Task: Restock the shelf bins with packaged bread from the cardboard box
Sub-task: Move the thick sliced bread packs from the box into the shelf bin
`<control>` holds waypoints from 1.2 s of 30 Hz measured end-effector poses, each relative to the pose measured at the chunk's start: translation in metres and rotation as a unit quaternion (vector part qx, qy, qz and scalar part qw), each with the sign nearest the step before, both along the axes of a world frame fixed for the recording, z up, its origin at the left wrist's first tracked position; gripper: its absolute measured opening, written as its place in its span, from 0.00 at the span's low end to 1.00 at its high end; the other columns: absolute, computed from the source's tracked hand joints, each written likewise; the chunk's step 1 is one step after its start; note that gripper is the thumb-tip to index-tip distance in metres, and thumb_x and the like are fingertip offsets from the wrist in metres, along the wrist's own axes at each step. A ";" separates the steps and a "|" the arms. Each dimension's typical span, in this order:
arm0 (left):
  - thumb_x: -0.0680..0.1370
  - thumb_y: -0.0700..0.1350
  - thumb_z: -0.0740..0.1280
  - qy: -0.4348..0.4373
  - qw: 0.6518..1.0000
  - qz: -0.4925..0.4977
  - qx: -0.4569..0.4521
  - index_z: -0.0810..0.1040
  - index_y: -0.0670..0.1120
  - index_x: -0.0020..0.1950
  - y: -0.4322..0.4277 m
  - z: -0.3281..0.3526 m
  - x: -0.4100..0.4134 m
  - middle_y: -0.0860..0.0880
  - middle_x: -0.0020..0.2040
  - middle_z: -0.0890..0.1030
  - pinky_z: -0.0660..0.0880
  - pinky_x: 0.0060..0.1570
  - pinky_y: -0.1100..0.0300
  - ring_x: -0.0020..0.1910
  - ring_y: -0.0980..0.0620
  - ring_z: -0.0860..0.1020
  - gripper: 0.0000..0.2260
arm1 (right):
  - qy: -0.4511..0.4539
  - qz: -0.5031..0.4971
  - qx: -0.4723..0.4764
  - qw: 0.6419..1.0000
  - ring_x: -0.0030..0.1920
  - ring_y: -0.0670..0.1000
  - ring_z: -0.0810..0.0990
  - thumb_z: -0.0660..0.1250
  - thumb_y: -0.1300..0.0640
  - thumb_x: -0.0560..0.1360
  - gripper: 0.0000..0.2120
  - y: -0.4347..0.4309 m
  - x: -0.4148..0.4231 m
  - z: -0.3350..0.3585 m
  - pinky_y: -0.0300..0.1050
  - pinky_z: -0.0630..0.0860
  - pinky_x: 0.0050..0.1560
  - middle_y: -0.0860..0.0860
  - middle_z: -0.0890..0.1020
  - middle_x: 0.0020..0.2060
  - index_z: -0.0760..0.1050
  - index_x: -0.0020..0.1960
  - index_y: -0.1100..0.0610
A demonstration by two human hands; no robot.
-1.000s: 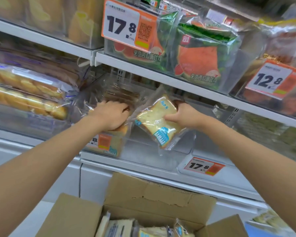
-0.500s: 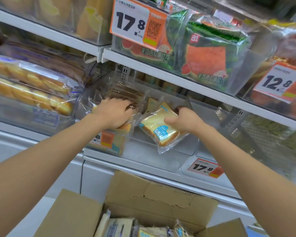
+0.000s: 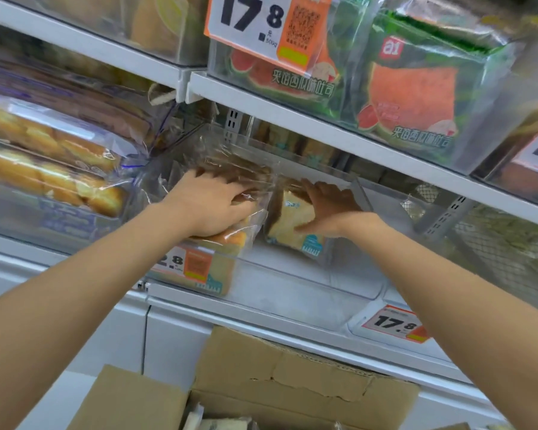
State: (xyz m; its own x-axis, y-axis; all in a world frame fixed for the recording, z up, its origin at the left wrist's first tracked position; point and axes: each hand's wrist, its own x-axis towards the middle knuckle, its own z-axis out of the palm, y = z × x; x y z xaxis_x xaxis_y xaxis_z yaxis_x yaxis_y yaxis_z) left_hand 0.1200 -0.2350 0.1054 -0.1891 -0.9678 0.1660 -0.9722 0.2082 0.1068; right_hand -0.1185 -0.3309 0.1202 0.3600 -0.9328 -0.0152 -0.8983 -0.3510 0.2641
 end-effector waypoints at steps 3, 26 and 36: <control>0.72 0.65 0.40 0.010 1.000 -0.004 -0.019 0.57 0.62 0.77 -0.004 -0.002 0.001 0.51 0.78 0.61 0.54 0.71 0.50 0.75 0.48 0.61 0.34 | -0.010 0.007 0.019 1.000 0.75 0.59 0.57 0.77 0.37 0.62 0.58 -0.008 0.001 -0.009 0.59 0.54 0.74 0.54 0.56 0.76 0.44 0.78 0.49; 0.73 0.62 0.41 0.016 0.999 0.002 -0.029 0.59 0.61 0.77 -0.003 -0.006 -0.001 0.53 0.77 0.63 0.55 0.71 0.50 0.74 0.49 0.61 0.32 | -0.098 0.006 -0.060 0.993 0.78 0.59 0.42 0.76 0.36 0.61 0.63 0.002 0.024 -0.044 0.67 0.38 0.74 0.54 0.44 0.78 0.33 0.77 0.44; 0.76 0.64 0.48 0.049 0.999 0.000 -0.018 0.65 0.61 0.74 0.000 0.000 -0.002 0.53 0.74 0.69 0.57 0.70 0.50 0.72 0.49 0.66 0.27 | -0.136 -0.001 -0.049 0.989 0.78 0.57 0.40 0.74 0.31 0.60 0.61 0.012 0.023 -0.035 0.62 0.36 0.74 0.52 0.43 0.79 0.37 0.78 0.42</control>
State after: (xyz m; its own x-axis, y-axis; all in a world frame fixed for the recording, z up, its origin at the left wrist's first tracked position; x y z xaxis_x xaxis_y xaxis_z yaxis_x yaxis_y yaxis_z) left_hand 0.1177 -0.2348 0.1054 -0.1711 -0.9608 0.2180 -0.9571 0.2146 0.1945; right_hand -0.0959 -0.3184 0.0853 0.3372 -0.9253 0.1734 -0.9413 -0.3344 0.0458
